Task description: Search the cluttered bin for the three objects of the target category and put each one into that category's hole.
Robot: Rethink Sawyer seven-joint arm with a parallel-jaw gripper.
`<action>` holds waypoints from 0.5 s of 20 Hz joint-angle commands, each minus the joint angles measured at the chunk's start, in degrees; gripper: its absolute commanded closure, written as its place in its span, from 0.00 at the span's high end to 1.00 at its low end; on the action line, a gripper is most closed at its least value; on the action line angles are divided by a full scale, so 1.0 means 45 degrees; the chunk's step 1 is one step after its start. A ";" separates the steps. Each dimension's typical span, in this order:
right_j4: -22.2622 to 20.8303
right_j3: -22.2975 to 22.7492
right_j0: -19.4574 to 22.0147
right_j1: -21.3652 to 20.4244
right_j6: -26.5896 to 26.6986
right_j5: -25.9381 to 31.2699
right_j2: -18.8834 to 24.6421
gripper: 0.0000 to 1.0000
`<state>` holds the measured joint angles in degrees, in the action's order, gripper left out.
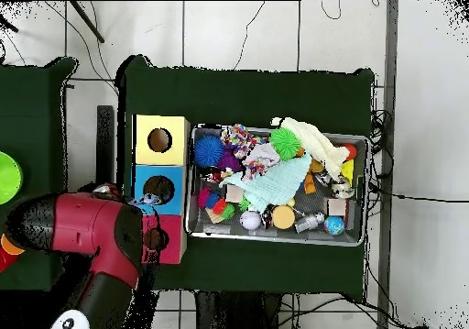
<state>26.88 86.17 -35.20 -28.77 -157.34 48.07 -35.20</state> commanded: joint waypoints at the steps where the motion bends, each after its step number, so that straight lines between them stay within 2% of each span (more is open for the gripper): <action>1: 0.0504 0.0337 0.0081 0.0549 -0.3652 -0.0820 0.0506 0.00; 7: 0.0496 0.0182 0.0236 0.0446 -0.3488 -0.0419 0.0537 0.00; 10: 0.0484 0.0254 0.0401 0.0383 -0.3216 -0.0644 0.0630 0.00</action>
<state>26.93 86.17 -35.18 -28.77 -157.34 48.00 -35.20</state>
